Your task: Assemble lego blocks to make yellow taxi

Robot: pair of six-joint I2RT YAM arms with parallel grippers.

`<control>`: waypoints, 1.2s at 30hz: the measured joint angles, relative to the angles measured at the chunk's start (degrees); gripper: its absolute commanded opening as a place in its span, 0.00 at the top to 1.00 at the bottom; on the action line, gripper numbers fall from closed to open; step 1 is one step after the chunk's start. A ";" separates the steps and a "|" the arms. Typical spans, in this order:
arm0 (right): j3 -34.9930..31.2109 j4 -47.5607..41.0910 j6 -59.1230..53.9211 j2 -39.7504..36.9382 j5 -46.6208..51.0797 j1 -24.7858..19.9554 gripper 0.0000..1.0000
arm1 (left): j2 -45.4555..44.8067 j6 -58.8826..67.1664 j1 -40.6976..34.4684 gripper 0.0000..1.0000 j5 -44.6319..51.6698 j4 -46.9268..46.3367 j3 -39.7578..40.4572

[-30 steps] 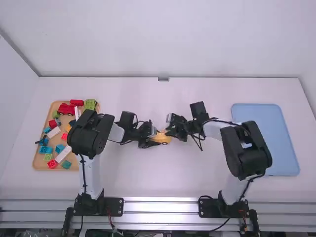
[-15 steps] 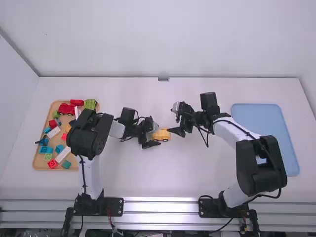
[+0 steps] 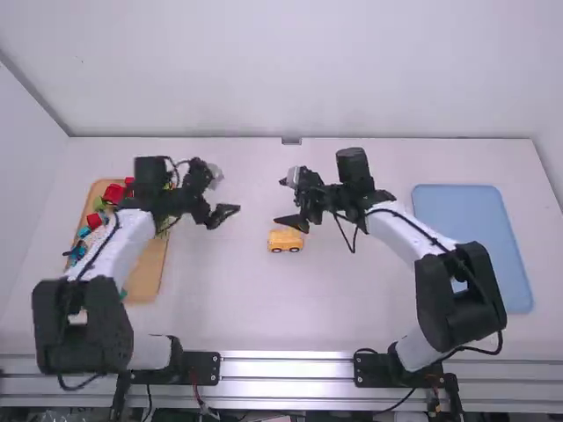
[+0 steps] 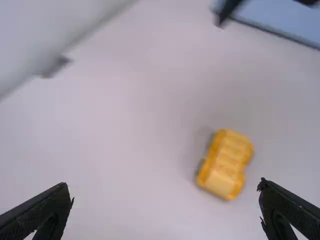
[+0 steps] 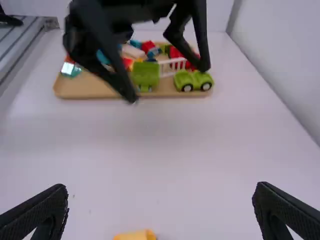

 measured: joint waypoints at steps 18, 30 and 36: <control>22.47 -5.70 5.97 11.61 2.34 13.53 0.01 | -29.20 -40.48 24.24 0.01 -28.85 -14.86 -0.02; 25.16 -6.05 10.25 12.48 19.21 18.78 0.01 | -27.67 -46.27 32.98 0.01 -36.35 -18.43 1.01; 25.16 -2.82 11.54 12.48 20.13 18.84 0.01 | -17.79 -46.18 33.18 0.01 -36.52 -23.06 8.48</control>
